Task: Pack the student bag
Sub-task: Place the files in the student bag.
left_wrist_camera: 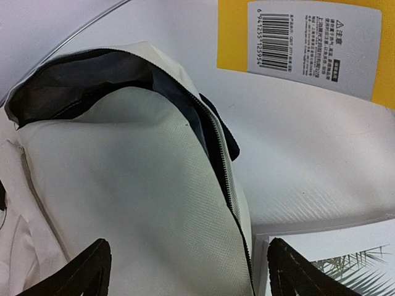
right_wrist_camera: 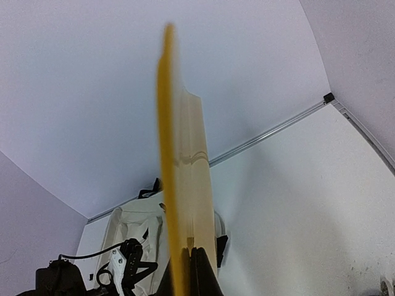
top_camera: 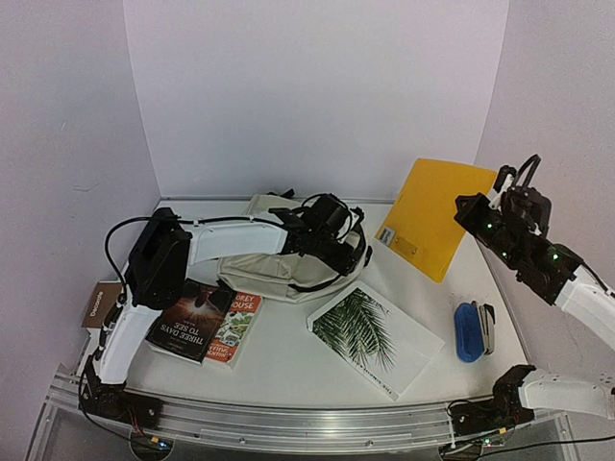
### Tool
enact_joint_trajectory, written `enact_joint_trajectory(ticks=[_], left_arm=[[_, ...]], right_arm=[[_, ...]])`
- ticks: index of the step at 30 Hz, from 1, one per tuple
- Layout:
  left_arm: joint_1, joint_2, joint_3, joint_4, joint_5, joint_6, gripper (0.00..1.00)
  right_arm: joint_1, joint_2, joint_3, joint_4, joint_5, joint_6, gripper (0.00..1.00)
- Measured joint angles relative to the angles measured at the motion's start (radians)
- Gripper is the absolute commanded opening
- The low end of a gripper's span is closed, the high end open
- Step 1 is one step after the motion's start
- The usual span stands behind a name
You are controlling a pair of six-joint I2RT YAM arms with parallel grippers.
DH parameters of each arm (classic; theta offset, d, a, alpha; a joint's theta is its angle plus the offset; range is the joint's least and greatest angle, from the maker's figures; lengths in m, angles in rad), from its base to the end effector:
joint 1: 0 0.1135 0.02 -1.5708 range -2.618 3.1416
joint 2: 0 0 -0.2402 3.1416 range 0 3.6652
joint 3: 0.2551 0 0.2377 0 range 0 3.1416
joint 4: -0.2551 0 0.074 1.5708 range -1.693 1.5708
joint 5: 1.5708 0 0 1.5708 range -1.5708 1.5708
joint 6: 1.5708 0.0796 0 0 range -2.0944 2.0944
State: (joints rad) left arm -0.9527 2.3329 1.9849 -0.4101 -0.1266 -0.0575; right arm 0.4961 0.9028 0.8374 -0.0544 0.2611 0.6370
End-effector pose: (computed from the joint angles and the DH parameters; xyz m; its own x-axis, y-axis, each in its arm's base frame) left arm 0.3174 -0.4290 0.1600 -0.4412 0.5221 -0.7299 0.7312 0.6807 0.0449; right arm 0.2336 0.1031 0.3289 -0.2239 0.5322 -0.8165 -0.1260 0.8149 0.5657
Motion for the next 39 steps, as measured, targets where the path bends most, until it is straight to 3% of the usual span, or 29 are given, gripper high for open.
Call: enact_joint_trajectory(ticks=[3,8,12,17,21,30,39], left_arm=[[0.0,0.028,0.024,-0.008,-0.007,0.007,0.66],[0.0,0.054,0.044,-0.036,-0.041,0.019,0.19],[-0.004,0.055,0.045,-0.044,-0.087,0.03,0.02],[-0.004,0.033,0.022,-0.039,-0.142,0.037,0.0],[0.004,-0.07,-0.057,-0.031,-0.152,0.032,0.0],[0.132,-0.343,-0.163,-0.002,0.007,-0.044,0.0],[0.187,-0.477,-0.37,0.094,0.174,-0.129,0.0]], right_arm=[[0.0,0.0,-0.004,-0.007,0.009,0.001,0.0],[0.0,-0.017,-0.007,-0.019,0.023,0.004,0.0],[0.0,-0.042,-0.007,-0.028,0.028,0.015,0.0],[0.0,-0.051,-0.002,-0.047,0.006,0.043,0.0],[0.0,-0.02,0.039,-0.069,-0.051,0.077,0.0],[0.0,0.186,0.171,-0.026,-0.249,0.171,0.0],[0.001,0.244,0.047,0.088,-0.432,0.317,0.0]])
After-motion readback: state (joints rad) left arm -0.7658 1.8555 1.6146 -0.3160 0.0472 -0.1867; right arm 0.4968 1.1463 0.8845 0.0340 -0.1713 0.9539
